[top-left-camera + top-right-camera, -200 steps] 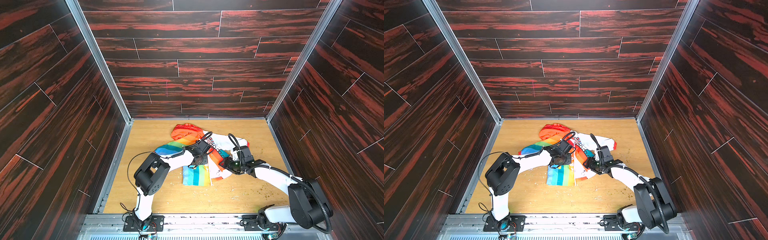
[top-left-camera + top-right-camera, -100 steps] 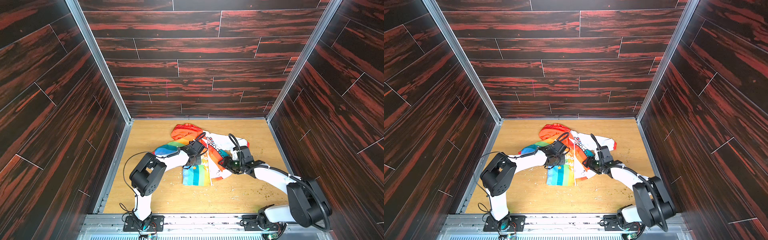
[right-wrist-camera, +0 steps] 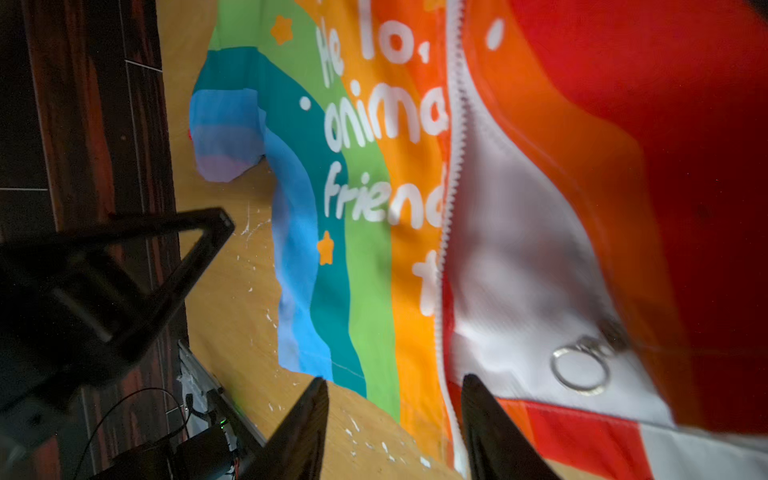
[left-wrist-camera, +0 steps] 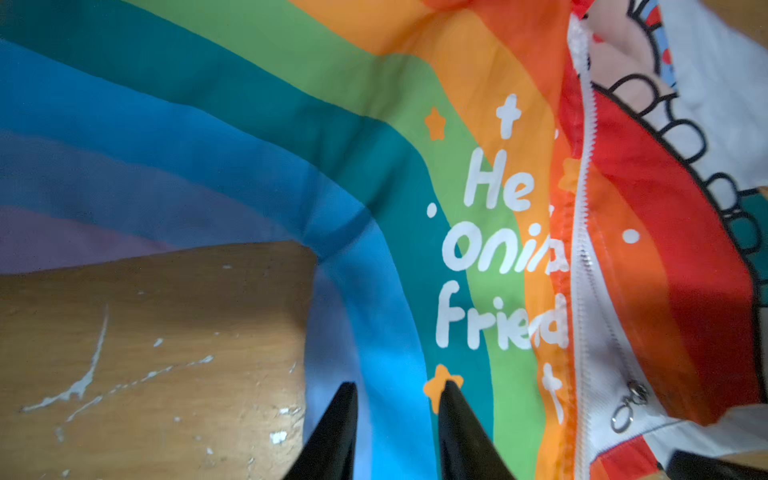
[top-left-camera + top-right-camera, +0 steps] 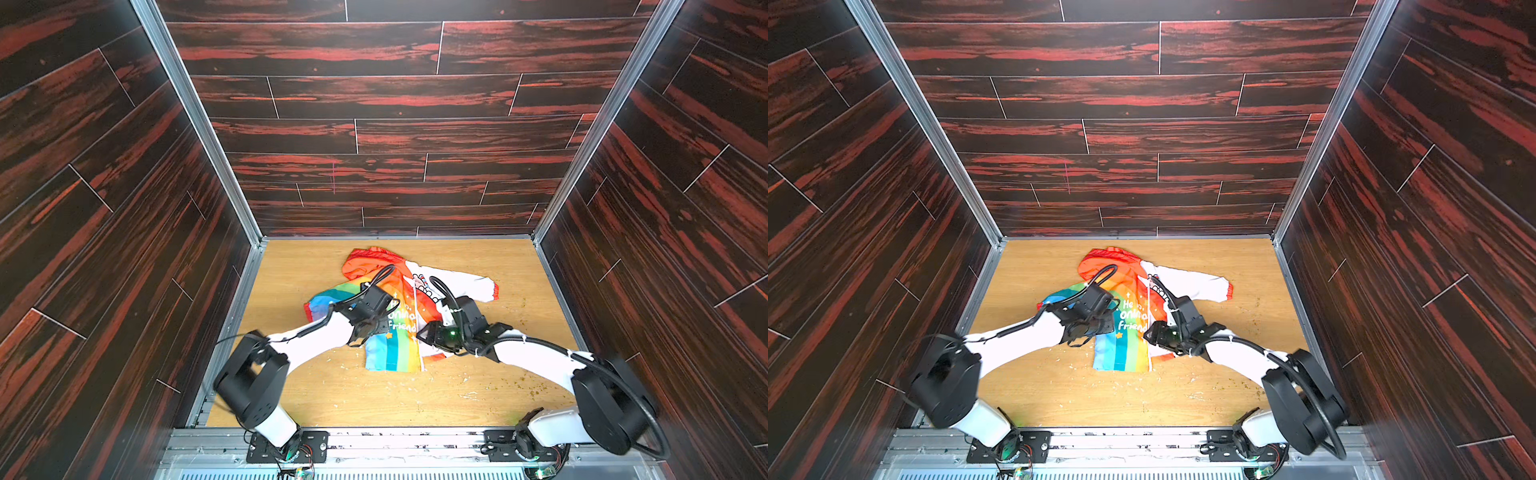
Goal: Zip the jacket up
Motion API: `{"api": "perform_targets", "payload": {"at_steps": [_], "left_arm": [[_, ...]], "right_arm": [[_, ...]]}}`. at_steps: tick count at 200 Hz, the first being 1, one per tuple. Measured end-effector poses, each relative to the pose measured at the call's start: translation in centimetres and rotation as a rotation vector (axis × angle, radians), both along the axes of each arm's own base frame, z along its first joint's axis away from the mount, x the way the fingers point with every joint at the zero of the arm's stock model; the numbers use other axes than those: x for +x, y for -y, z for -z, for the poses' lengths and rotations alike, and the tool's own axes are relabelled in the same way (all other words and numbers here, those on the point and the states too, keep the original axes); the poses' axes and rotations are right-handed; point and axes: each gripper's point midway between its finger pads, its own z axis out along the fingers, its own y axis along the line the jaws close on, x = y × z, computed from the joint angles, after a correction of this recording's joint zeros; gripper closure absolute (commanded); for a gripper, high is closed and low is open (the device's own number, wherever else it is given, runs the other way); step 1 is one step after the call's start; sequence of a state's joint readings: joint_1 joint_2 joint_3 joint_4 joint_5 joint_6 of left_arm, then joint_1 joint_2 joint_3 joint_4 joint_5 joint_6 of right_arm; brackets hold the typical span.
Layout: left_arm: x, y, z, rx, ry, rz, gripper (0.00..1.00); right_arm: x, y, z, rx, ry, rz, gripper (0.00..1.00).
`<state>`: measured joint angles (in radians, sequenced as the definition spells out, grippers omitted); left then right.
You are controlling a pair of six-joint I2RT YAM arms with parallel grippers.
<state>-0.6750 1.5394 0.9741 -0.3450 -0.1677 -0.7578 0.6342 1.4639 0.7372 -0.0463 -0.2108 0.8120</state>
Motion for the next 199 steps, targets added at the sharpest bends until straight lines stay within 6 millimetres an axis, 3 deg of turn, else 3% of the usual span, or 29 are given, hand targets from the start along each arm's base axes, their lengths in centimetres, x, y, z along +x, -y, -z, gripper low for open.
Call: {"api": "perform_targets", "payload": {"at_steps": [42, 87, 127, 153, 180, 199], "left_arm": [[-2.9, -3.2, -2.7, -0.059, 0.076, -0.066, 0.58], [-5.6, -6.7, -4.1, -0.096, 0.150, -0.136, 0.53], [-6.9, -8.5, -4.7, -0.097, 0.178, -0.171, 0.53], [-7.3, -9.2, -5.4, -0.111, 0.205, -0.186, 0.51], [-7.3, -10.0, -6.2, -0.117, 0.233, -0.207, 0.49], [-7.3, -10.5, -6.1, -0.105, 0.227, -0.220, 0.49]], "right_arm": [[1.1, -0.8, 2.2, -0.050, -0.040, 0.004, 0.52], [1.8, -2.1, 3.8, -0.072, -0.075, -0.008, 0.67], [2.2, -5.2, 3.2, -0.055, -0.070, -0.053, 0.96], [2.2, -8.3, 0.9, -0.022, -0.048, -0.112, 1.00], [2.0, -12.7, -4.3, 0.071, 0.025, -0.194, 1.00], [1.7, -14.8, -7.4, 0.131, 0.068, -0.237, 1.00]]}}
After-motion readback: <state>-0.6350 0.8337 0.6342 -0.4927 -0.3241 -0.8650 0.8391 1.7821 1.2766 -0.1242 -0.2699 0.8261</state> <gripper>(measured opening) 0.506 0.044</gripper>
